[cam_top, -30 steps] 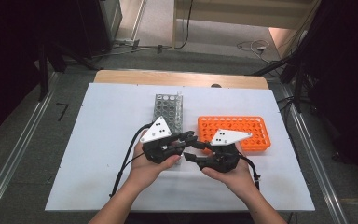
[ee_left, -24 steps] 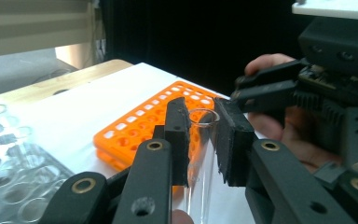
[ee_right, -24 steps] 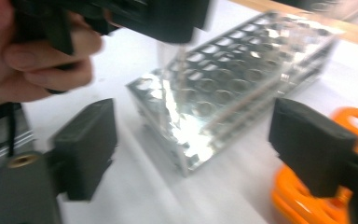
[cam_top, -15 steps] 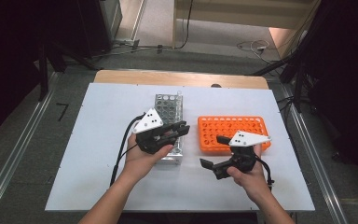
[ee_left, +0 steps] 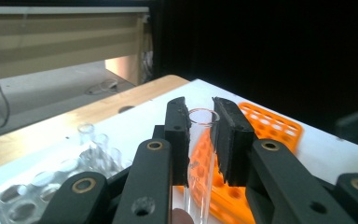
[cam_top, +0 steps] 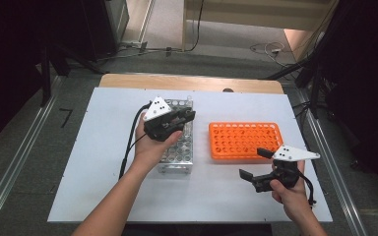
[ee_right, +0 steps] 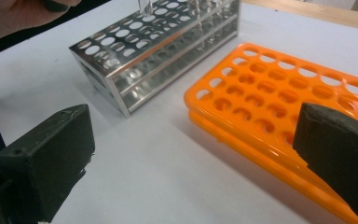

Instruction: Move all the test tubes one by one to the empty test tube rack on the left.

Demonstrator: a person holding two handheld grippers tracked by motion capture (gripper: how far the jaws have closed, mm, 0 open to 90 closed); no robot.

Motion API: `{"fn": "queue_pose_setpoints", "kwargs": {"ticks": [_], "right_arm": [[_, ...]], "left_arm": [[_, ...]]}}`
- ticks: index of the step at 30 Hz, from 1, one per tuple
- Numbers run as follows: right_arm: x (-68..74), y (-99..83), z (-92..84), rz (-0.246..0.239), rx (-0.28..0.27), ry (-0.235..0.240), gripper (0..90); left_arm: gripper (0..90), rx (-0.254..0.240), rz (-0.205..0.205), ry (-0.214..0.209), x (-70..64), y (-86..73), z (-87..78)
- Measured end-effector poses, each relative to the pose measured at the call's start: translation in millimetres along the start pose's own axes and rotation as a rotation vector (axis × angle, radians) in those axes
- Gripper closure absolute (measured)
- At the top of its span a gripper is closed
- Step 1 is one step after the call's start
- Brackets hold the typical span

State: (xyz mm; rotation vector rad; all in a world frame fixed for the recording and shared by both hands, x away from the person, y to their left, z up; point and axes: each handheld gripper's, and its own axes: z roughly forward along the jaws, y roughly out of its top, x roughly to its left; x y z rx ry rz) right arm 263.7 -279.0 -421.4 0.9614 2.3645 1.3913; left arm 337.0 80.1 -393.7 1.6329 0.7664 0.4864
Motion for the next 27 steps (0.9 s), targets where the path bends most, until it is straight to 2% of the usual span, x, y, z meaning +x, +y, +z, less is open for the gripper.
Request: {"fn": "queue_pose_setpoints", "kwargs": {"ticks": [5, 8, 14, 16, 22, 27], "right_arm": [[-9.7, -12.4, -12.0, 0.011, 0.002, -0.018, 0.0], [-13.9, -19.8, -17.6, 0.018, 0.012, -0.029, 0.0], [-20.6, -30.1, -25.1, 0.035, 0.018, -0.039, 0.0], [-21.8, -30.2, -26.0, 0.043, 0.013, -0.041, 0.0], [-21.7, -29.9, -27.3, 0.031, 0.008, -0.036, 0.0], [-24.7, -30.7, -29.0, 0.038, 0.003, -0.046, 0.0]], "left_arm": [[75.5, -0.018, -0.001, 0.046, 9.4, -4.2, 12.8], [75.6, -0.027, -0.016, 0.055, 13.9, -7.3, 18.6], [75.6, -0.021, -0.001, 0.079, 15.9, -13.4, 28.7], [75.6, -0.013, 0.013, 0.093, 15.8, -15.1, 31.0], [75.5, 0.019, 0.009, 0.099, 15.6, -19.4, 32.9], [75.3, 0.076, 0.006, 0.104, 15.2, -24.5, 33.4]]}}
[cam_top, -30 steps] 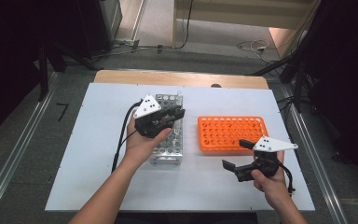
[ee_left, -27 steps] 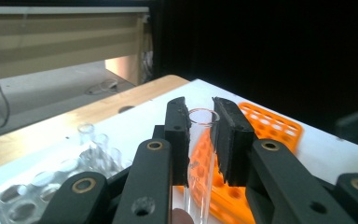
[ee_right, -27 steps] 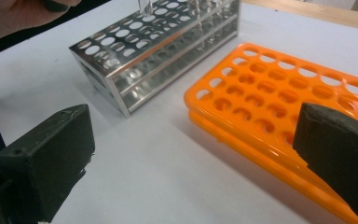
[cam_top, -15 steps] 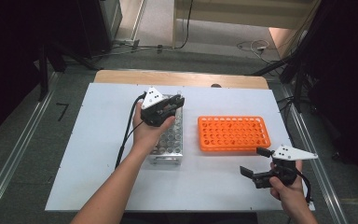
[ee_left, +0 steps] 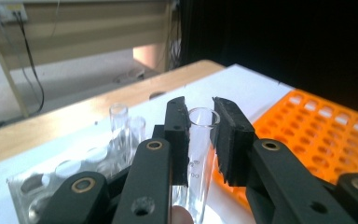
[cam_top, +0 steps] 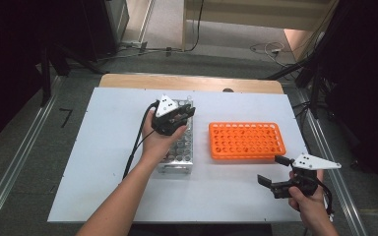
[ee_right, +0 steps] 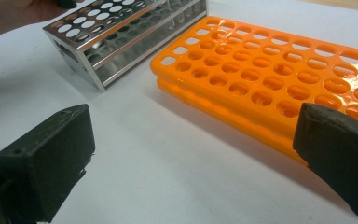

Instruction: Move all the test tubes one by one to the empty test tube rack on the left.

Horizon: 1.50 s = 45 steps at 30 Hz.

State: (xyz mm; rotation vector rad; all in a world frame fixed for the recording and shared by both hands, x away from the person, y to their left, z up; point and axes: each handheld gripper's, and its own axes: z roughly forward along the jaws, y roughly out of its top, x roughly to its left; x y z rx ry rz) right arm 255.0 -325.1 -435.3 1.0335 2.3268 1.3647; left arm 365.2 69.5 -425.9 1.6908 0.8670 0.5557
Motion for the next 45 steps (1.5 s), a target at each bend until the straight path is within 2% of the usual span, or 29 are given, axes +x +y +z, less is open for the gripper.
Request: {"fn": "queue_pose_setpoints", "kwargs": {"ticks": [4, 15, 18, 21, 24, 30, 36, 39, 45], "right_arm": [[0.0, 0.2, 0.0, 0.002, 0.000, -0.001, 0.0], [-1.6, -1.0, 1.9, 0.000, 0.010, -0.004, 0.0], [-2.3, -1.6, 3.3, 0.000, 0.015, -0.006, 0.0], [-2.9, -1.9, 3.4, 0.002, 0.013, -0.004, 0.0], [-4.1, -2.2, 2.5, -0.004, 0.002, -0.003, 0.0], [-6.9, -3.2, 2.4, 0.000, -0.015, -0.009, 0.0], [-9.2, -4.2, 3.8, 0.002, -0.018, -0.021, 0.0], [-11.2, -4.4, 3.6, 0.004, -0.024, -0.031, 0.0], [-14.4, -5.5, 4.7, 0.006, -0.024, -0.042, 0.0]], "left_arm": [[75.2, 0.045, -0.005, -0.003, 1.1, -3.0, 1.7], [72.6, 0.080, -0.019, -0.020, -0.2, -5.4, 0.0], [65.6, 0.066, -0.030, -0.018, -0.8, -6.0, -2.6], [58.5, 0.057, -0.048, -0.034, -1.0, -7.3, -6.8], [50.2, 0.039, -0.068, -0.052, -1.8, -8.8, -16.3], [22.6, 0.024, -0.092, -0.089, -6.5, -12.8, -40.9], [7.0, 0.006, -0.089, -0.113, -12.4, -20.6, -69.9], [2.2, 0.002, -0.095, -0.111, -14.0, -26.3, -84.1], [0.0, 0.003, -0.113, -0.088, -14.4, -43.5, -110.3]]}}
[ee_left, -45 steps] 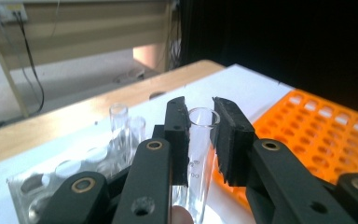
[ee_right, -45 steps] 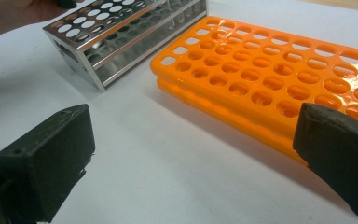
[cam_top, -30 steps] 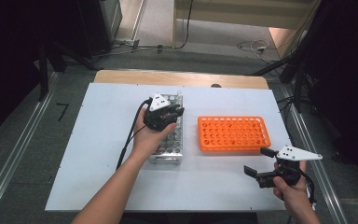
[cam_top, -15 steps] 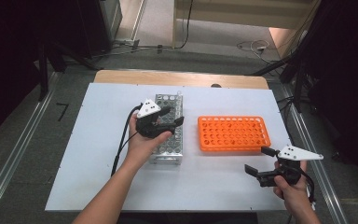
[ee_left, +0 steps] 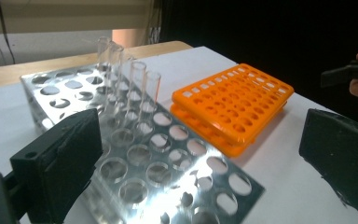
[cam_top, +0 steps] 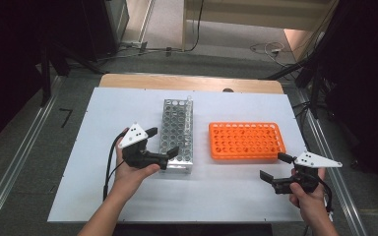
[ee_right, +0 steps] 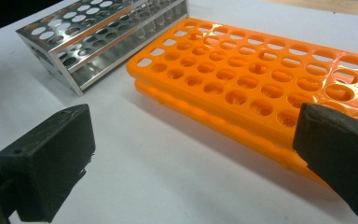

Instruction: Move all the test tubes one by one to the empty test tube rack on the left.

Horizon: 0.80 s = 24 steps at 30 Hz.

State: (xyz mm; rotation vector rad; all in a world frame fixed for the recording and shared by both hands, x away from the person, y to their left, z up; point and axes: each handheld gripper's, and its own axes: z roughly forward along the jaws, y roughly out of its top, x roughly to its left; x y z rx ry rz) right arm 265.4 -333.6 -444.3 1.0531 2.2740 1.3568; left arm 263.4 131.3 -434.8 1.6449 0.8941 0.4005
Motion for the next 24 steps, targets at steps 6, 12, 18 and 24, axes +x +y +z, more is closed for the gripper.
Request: {"fn": "queue_pose_setpoints", "kwargs": {"ticks": [6, 12, 18, 24], "right_arm": [[-4.0, -2.0, 1.7, 0.001, -0.005, -0.009, 0.0], [-10.7, -5.5, 0.0, 0.006, -0.018, -0.029, 0.0], [-17.4, -10.8, -2.3, 0.017, -0.028, -0.049, 0.0], [-25.0, -16.8, -6.3, 0.035, -0.049, -0.070, 0.0]], "left_arm": [[0.0, -0.020, 0.014, 0.003, 1.3, -12.5, -26.3], [0.0, -0.046, 0.005, 0.014, 4.6, -24.4, -49.5], [0.0, -0.043, 0.010, 0.028, 12.4, -41.0, -70.5], [0.0, -0.043, 0.026, 0.045, 20.4, -51.0, -87.7]]}}
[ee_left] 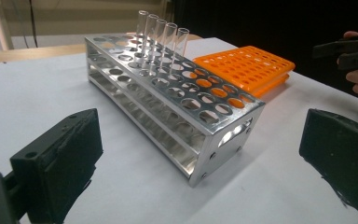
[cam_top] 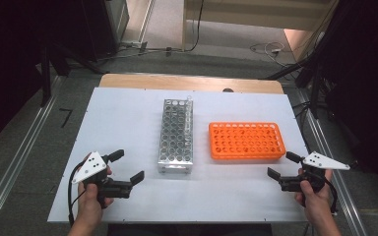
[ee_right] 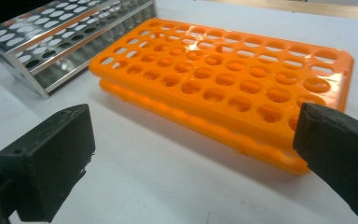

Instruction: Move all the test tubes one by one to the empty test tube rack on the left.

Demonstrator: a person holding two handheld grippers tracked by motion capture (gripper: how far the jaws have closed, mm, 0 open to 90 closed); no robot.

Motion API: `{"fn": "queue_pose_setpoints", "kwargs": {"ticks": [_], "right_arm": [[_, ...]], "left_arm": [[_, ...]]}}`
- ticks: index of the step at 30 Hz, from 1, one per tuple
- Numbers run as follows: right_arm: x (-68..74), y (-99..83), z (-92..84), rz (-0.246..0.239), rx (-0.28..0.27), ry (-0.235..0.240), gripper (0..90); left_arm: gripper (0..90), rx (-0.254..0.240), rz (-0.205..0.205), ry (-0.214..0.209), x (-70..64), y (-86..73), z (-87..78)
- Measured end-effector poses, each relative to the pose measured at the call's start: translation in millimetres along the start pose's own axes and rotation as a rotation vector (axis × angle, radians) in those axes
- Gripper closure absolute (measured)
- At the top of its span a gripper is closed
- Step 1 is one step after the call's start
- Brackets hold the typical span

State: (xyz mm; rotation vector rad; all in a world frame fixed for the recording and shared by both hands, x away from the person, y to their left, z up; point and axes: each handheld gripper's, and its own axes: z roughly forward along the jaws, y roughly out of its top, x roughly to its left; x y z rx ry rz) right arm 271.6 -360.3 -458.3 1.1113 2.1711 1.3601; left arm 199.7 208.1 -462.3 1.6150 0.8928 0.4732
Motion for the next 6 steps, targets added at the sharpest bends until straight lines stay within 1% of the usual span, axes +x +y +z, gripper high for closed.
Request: {"fn": "queue_pose_setpoints", "kwargs": {"ticks": [1, 2, 3, 6], "right_arm": [[-1.4, -0.7, -0.1, 0.007, -0.004, 0.001, 0.0], [-2.0, -1.2, 0.3, 0.013, -0.001, -0.002, 0.0], [-2.1, -1.3, 0.7, 0.010, 0.001, -0.005, 0.0], [-1.1, -0.9, 2.2, 0.006, 0.005, -0.003, 0.0]], "left_arm": [[0.0, -0.005, 0.000, 0.017, 3.3, -0.2, -2.7], [0.0, -0.011, -0.010, 0.024, 5.5, -0.2, -3.8], [0.0, -0.016, -0.024, 0.024, 8.5, -0.5, -5.0], [0.0, -0.019, -0.045, 0.032, 13.0, -1.8, -5.9]]}}
